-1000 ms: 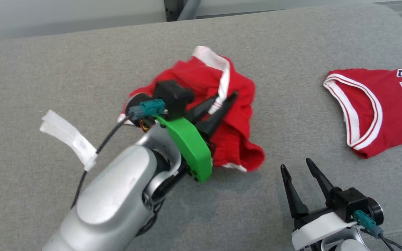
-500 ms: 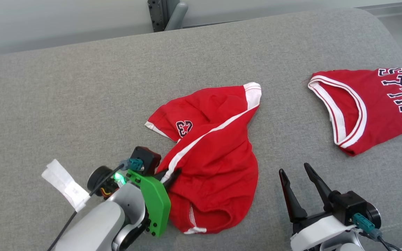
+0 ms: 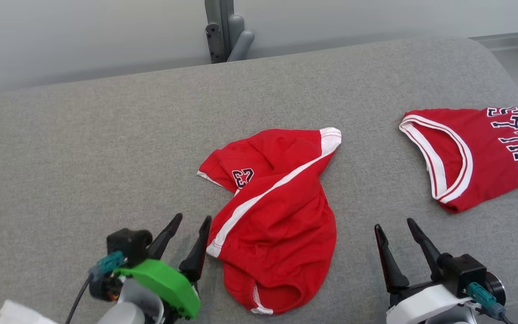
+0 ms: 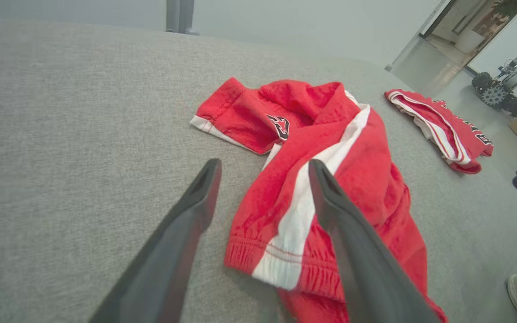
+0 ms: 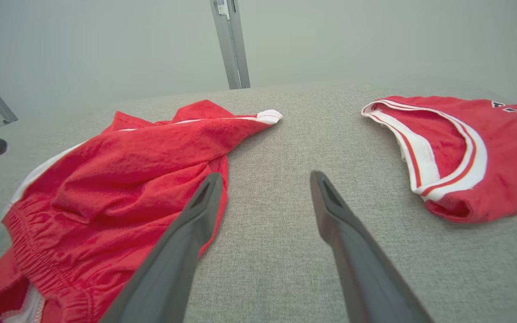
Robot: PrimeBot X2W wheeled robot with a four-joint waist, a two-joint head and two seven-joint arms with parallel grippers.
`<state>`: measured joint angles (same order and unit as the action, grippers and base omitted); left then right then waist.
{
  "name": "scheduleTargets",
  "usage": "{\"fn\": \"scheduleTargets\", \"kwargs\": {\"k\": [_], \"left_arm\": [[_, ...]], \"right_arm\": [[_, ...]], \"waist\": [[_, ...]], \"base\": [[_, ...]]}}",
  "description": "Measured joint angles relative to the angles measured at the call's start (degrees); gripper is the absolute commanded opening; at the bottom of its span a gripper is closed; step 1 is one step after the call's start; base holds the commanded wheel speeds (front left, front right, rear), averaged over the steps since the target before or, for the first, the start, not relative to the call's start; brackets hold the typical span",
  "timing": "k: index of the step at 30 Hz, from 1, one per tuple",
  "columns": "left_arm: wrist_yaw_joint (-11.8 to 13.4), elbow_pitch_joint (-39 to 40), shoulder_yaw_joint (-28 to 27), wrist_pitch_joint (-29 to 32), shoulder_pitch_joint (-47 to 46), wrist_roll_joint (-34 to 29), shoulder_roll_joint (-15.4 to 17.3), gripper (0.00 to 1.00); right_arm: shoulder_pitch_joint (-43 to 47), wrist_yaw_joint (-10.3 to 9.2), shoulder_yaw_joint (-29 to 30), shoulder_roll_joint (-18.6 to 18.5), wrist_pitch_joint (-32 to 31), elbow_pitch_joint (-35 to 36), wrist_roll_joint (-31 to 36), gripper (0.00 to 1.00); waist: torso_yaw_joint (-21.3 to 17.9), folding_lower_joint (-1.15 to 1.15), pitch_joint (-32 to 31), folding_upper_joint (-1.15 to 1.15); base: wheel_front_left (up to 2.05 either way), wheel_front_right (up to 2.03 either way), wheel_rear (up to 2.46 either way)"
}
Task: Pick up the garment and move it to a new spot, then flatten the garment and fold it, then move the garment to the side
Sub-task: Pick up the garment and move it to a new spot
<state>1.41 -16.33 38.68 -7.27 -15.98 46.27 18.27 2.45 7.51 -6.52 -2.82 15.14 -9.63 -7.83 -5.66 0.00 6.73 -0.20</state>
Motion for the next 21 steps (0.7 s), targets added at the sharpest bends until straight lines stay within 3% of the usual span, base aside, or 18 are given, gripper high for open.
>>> {"fn": "scheduleTargets", "kwargs": {"k": [7, 12, 17, 21], "left_arm": [[6.1, 3.3, -4.3, -6.8, 10.1, -1.7, 2.5, 1.0], [8.3, 5.6, -11.3, -7.6, 16.6, -6.4, 1.3, 1.0], [7.4, 8.6, -22.3, -7.8, 24.3, -14.7, -2.3, 1.0], [3.4, 8.7, -28.6, -7.8, 28.0, -18.7, -5.9, 1.0]], "right_arm": [[2.3, 0.0, 5.1, 0.0, 0.0, 1.7, 1.2, 1.0], [3.8, 0.0, 9.6, 0.0, 0.0, 3.0, 2.0, 1.0], [5.0, 0.0, 12.7, 0.0, 0.0, 3.7, 2.7, 1.0], [6.0, 0.0, 14.7, 0.0, 0.0, 3.6, 3.4, 1.0]], "waist": [[1.9, 0.0, -2.3, 0.0], [3.6, 0.0, -4.4, 0.0], [5.5, 0.0, -6.0, 0.0], [7.0, 0.0, -6.7, 0.0]], "base": [[0.0, 0.0, 0.0], [0.0, 0.0, 0.0], [0.0, 0.0, 0.0], [0.0, 0.0, 0.0]]}}
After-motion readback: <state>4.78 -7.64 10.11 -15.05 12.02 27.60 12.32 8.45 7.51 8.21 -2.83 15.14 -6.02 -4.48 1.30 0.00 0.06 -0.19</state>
